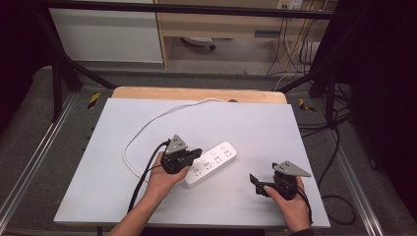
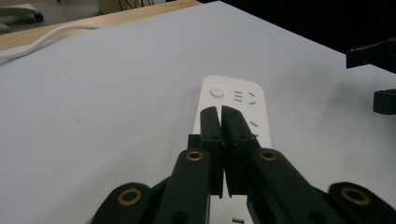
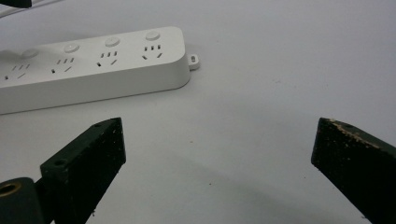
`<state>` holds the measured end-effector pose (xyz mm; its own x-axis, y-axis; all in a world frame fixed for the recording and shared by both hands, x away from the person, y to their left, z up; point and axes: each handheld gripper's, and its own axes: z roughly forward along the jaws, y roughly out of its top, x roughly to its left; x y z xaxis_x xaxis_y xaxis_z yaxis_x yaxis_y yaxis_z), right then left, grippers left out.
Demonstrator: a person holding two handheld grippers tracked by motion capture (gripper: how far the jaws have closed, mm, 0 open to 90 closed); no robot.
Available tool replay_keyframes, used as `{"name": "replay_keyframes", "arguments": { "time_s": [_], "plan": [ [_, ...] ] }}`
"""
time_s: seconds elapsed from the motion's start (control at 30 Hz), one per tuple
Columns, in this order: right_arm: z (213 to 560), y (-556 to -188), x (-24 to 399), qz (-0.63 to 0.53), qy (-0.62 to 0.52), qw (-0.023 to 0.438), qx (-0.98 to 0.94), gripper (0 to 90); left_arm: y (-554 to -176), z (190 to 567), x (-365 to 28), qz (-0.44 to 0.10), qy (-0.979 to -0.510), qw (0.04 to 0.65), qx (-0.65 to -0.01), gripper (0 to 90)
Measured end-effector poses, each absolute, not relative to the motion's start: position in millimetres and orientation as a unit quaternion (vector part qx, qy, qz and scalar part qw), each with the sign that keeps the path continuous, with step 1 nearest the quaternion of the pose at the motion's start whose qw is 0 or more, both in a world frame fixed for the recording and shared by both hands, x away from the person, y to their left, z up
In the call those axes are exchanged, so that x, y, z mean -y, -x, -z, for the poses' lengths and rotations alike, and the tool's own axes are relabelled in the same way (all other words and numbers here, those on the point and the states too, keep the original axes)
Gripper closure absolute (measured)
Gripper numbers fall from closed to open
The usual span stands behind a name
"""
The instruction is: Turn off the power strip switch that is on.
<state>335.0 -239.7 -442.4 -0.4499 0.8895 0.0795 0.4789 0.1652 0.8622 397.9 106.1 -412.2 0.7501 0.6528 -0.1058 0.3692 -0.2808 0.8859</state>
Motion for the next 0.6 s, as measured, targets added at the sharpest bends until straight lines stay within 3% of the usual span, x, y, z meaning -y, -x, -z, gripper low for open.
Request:
{"name": "replay_keyframes", "arguments": {
  "time_s": [0.6],
  "plan": [
    [441.7,-335.3,239.5,-0.442,-0.467,0.233,-0.730,3.7,-397.2,421.2,-103.6,-0.112,-0.806,0.489,-0.314,90.0]
  ]
}}
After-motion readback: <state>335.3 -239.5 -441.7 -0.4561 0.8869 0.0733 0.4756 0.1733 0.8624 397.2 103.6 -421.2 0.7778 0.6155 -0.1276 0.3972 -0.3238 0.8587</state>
